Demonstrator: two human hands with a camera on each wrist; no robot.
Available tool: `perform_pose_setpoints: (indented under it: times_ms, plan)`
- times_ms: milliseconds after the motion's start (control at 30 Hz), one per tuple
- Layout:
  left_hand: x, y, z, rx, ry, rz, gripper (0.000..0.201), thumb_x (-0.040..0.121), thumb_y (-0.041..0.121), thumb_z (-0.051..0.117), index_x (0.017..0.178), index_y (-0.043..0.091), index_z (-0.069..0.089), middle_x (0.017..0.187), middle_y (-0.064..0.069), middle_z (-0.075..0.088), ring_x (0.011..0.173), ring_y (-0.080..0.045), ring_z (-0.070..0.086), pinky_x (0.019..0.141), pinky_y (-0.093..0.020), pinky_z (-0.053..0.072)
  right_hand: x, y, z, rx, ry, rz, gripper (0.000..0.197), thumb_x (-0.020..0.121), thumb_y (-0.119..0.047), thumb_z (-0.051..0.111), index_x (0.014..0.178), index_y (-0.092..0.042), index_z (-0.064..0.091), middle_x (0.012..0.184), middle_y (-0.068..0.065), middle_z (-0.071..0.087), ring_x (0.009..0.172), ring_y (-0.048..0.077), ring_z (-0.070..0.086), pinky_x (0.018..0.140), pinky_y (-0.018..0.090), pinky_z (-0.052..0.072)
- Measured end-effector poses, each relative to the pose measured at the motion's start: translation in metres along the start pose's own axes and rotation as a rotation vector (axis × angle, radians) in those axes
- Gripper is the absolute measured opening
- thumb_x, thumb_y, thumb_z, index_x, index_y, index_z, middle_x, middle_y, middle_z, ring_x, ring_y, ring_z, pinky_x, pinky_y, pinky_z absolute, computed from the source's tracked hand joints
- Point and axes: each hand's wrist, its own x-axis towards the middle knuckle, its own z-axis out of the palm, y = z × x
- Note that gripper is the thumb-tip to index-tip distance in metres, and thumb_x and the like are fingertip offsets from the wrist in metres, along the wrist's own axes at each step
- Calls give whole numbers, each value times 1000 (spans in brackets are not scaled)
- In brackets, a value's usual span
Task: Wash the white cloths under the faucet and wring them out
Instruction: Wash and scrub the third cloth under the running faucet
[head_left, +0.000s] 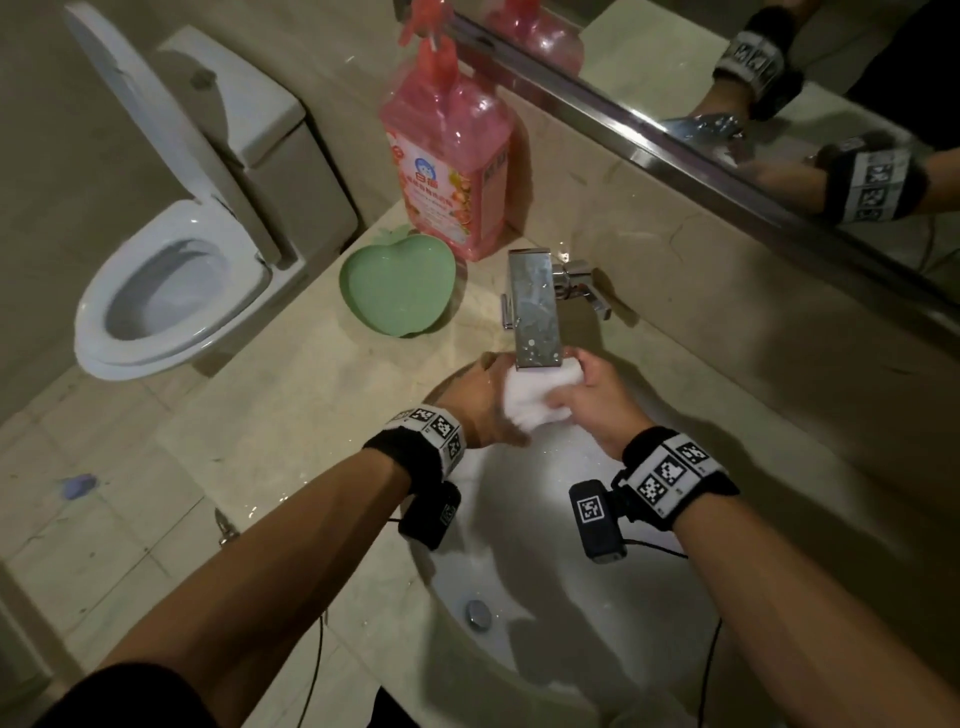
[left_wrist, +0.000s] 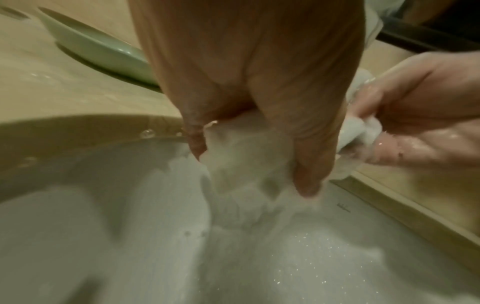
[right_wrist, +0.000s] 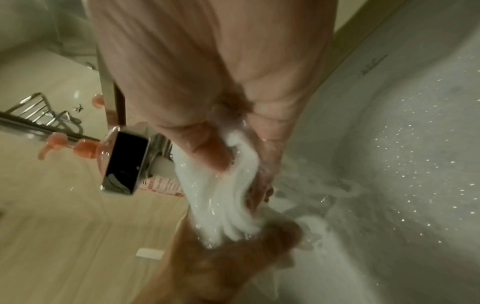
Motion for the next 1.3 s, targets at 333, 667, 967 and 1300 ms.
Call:
perform_pose_setpoints:
  times_ms: [333, 667, 967, 1300]
  plan:
    - [23, 34, -3, 314, -54, -10, 58, 60, 62, 44, 107, 32, 60, 102, 3, 66, 87, -16, 62, 75, -26, 51, -7, -10, -34, -460, -195, 198, 75, 67, -16, 93, 127, -20, 48, 118, 6, 60, 93, 27, 70, 64, 34, 63]
    - [44, 43, 10, 521, -151, -33, 62, 77, 42, 78, 133, 27, 54, 129, -2, 61, 114, -26, 60, 92, -36, 52, 14, -3, -1, -1180, -130, -60, 16, 88, -32, 74, 88, -19, 64, 79, -1, 64, 63, 10, 55, 50, 21, 34]
    - [39, 24, 18, 491, -167, -15, 45, 92, 39, 48, 132, 21, 54, 137, -11, 56, 116, -29, 53, 102, -43, 39, 19, 13, -2, -1197, -74, -198, 17, 83, -28, 74, 88, -25, 59, 77, -2, 64, 64, 13, 58, 59, 25, 45]
    - [13, -5, -5, 49, -174, -216, 49, 95, 36, 57, 132, 5, 51, 132, -14, 57, 118, -30, 56, 101, -37, 45, 21, 5, -10, -859, -142, -253, 55, 89, -5, 58, 140, -24, 53, 129, 4, 60, 114, 20, 58, 95, 25, 42]
